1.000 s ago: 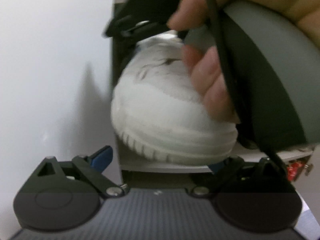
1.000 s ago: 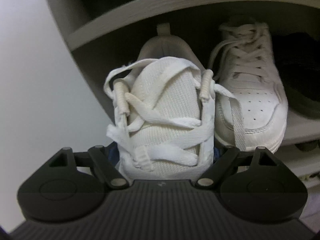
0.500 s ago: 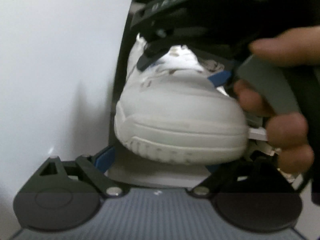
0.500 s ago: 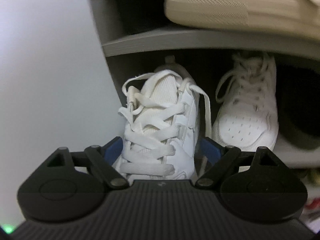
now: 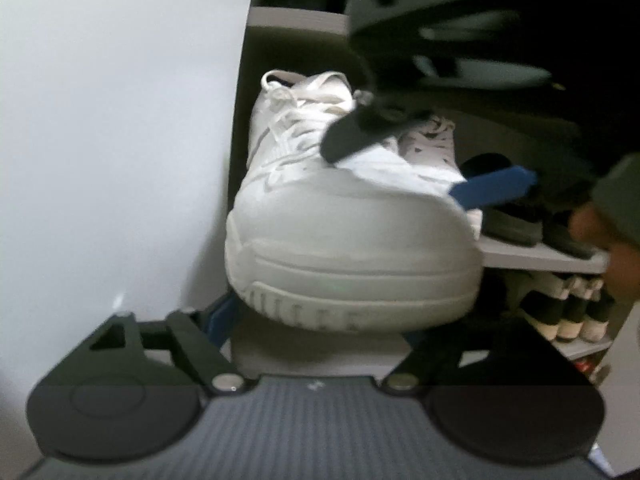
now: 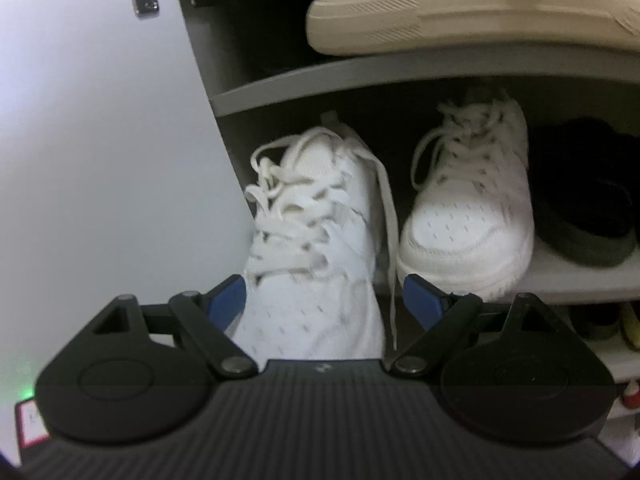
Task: Organize scattered shoes
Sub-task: 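Set the knit sneaker beside the other white sneaker and open the right tool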
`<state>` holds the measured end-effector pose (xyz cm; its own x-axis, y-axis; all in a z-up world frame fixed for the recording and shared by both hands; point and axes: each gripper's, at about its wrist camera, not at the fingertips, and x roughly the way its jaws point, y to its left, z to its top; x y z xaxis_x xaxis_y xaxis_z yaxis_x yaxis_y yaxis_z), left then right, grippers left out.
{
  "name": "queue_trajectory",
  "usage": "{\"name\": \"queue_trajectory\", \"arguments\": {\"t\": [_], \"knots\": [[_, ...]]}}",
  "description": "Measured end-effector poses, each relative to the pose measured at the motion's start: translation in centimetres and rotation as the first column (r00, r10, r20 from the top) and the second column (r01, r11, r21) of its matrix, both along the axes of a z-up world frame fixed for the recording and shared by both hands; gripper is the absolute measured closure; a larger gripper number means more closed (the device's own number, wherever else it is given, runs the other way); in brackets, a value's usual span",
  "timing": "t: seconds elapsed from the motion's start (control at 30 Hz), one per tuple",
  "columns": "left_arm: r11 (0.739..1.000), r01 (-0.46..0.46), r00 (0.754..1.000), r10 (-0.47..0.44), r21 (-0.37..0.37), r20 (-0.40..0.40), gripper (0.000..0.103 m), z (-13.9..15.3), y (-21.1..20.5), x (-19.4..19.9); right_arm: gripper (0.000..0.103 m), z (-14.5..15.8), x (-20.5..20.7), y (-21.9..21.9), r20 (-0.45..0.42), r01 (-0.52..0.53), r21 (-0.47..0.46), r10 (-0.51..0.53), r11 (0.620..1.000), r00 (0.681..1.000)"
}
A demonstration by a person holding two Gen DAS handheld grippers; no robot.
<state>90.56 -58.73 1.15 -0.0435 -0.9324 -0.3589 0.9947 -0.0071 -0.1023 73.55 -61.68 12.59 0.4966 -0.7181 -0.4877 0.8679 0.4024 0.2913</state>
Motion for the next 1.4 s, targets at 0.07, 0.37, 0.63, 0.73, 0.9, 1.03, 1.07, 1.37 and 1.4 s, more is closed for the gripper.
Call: {"name": "queue_trajectory", "arguments": {"t": [0.07,0.37,0.63,0.73,0.9,1.03,1.07,1.37,1.4], "knots": [[1.0,-0.002,1.0,0.002,-0.007,-0.017,0.025,0.0,0.0,0.1,0.015,-0.4,-0.4,-0.4,0.02,-0.022,0.013,0.022,1.0,1.0],[0.999,-0.029,1.0,0.029,-0.022,-0.01,0.026,-1.0,-0.1,-0.4,0.014,-3.1,-3.5,-1.8,0.21,-0.152,0.194,0.11,0.969,0.972],[0.999,-0.036,0.998,0.035,0.021,0.048,0.027,-0.8,0.4,0.3,0.016,-5.5,-3.4,-4.1,0.365,-0.24,0.277,0.129,0.93,0.922],[0.999,-0.028,0.999,0.028,0.018,0.027,0.026,-0.7,-0.4,0.7,0.016,-5.5,-2.7,-4.2,0.362,-0.243,0.285,0.131,0.927,0.923],[1.0,-0.016,1.0,0.016,0.015,0.009,0.024,-0.9,-0.3,1.1,0.017,-4.8,-1.1,-4.1,0.32,-0.209,0.254,0.121,0.944,0.94],[0.998,0.0,1.0,0.0,0.062,-0.012,0.014,-2.3,0.2,1.2,0.017,-5.5,-0.1,-5.0,0.35,-0.173,0.288,0.064,0.942,0.934],[0.997,-0.001,1.0,0.002,0.072,-0.016,0.014,-2.5,0.3,1.3,0.017,-5.7,0.0,-5.3,0.36,-0.162,0.294,0.048,0.942,0.932],[0.996,-0.021,1.0,0.021,0.091,0.001,0.014,-3.5,0.9,1.2,0.016,-6.4,1.7,-7.8,0.372,-0.068,0.273,-0.04,0.96,0.927],[0.995,-0.022,1.0,0.021,0.093,0.011,0.013,-3.7,1.1,1.1,0.016,-6.6,1.8,-7.9,0.377,-0.065,0.27,-0.043,0.961,0.925]]}}
